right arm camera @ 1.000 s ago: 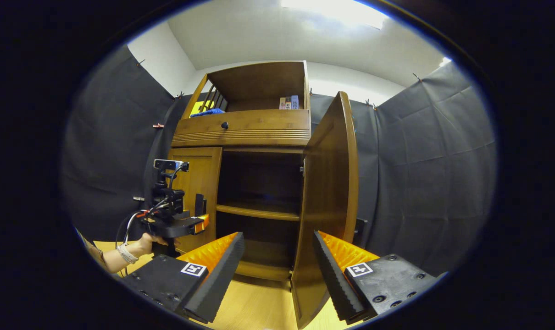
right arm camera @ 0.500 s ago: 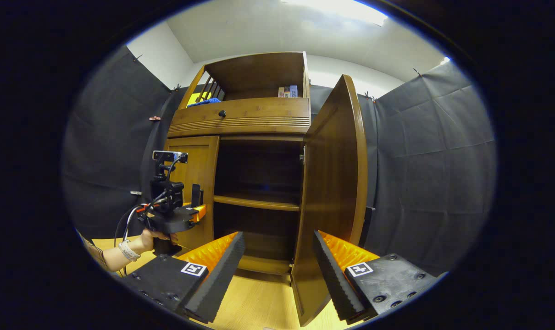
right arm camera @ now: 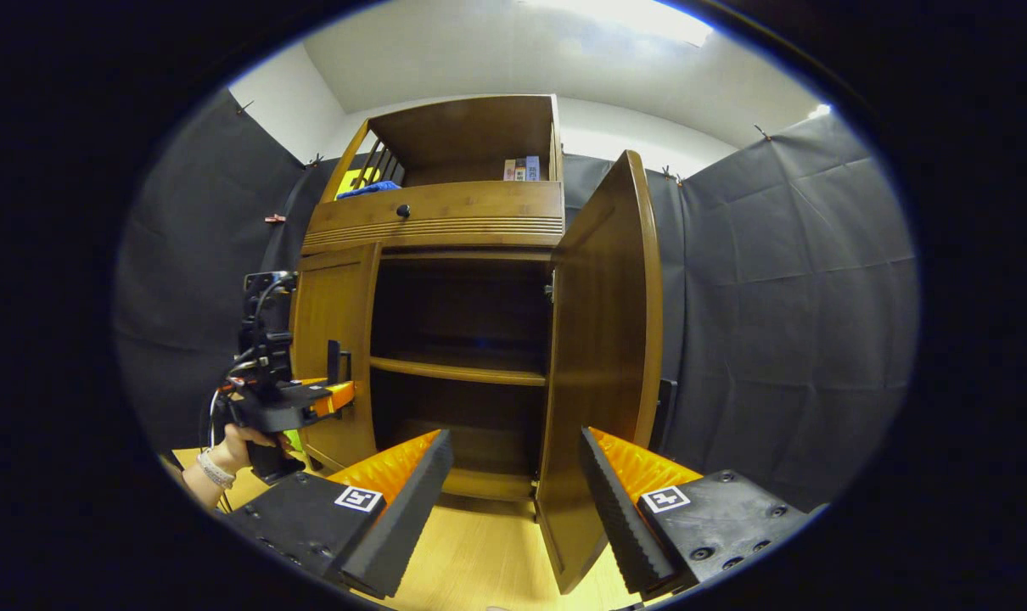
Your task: Open the right door of the double-door shoe cabinet with the right hand, and open the left door with the left hand.
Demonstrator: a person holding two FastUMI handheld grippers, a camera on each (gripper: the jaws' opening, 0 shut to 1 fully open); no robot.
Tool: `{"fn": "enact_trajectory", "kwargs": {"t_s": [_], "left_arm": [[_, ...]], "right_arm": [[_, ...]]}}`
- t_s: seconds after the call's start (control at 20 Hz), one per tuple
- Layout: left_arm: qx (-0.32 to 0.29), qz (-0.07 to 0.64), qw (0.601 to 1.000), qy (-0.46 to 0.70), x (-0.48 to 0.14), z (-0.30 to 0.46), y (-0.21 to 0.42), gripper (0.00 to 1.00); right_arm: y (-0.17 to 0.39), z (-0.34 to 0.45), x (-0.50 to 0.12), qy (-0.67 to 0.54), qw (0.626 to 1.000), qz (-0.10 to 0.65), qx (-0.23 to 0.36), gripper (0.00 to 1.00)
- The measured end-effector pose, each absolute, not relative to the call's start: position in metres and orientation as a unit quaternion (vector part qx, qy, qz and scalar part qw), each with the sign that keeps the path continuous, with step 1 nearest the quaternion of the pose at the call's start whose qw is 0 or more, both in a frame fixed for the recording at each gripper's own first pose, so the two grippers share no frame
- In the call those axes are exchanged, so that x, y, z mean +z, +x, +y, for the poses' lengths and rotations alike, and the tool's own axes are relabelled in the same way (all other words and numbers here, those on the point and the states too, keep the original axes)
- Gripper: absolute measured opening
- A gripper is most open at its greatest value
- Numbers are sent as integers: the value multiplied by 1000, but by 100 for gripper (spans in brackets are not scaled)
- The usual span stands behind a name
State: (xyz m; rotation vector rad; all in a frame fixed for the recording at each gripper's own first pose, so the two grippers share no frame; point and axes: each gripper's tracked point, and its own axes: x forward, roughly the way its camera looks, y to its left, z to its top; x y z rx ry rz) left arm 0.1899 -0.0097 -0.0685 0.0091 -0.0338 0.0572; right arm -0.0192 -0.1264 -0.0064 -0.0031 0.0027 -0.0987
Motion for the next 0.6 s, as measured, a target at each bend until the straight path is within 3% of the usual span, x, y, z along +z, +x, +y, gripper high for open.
{"fn": "enact_trajectory", "kwargs": {"t_s": [0.05, 0.6], "left_arm": [[25, -16, 1000, -1, -68, -8, 181, 32], [10, -3, 1000, -19, -64, 27, 109, 32]], "right_arm": [[-20, -123, -7, 1, 999, 3, -48, 93], [-23, -92, -1, 10, 999, 10, -51, 96]]}}
